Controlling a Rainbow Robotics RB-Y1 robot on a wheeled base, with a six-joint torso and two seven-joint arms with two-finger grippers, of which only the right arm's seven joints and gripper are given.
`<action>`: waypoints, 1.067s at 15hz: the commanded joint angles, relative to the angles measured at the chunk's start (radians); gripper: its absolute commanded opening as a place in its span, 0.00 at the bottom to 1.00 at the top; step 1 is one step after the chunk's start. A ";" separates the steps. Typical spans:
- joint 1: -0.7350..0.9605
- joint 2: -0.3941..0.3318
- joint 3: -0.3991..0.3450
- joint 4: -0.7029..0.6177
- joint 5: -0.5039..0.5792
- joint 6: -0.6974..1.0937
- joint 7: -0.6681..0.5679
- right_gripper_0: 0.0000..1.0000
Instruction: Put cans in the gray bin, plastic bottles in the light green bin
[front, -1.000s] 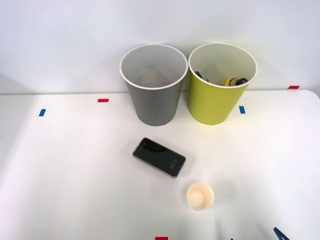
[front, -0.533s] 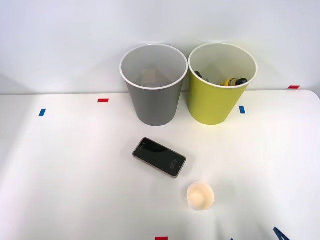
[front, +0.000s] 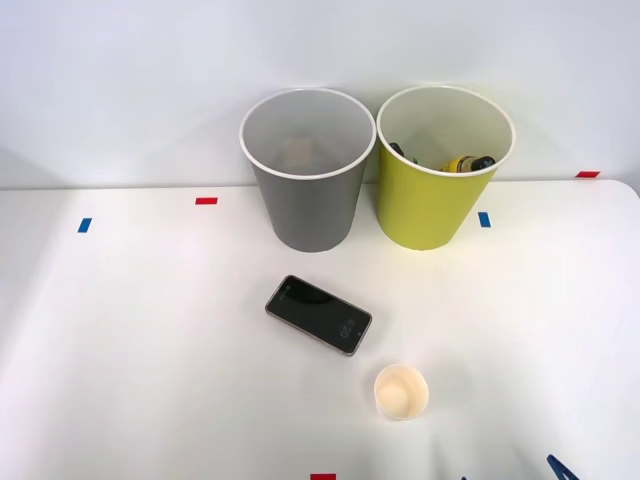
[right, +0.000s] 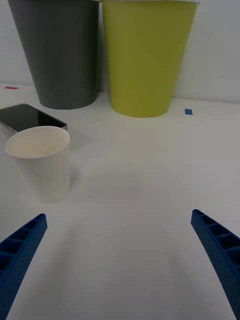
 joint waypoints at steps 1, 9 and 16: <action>0.000 0.000 0.000 0.000 0.000 0.000 0.000 1.00; 0.000 0.000 0.000 0.000 0.000 0.000 0.000 1.00; 0.000 0.000 0.000 0.000 0.000 0.000 0.000 1.00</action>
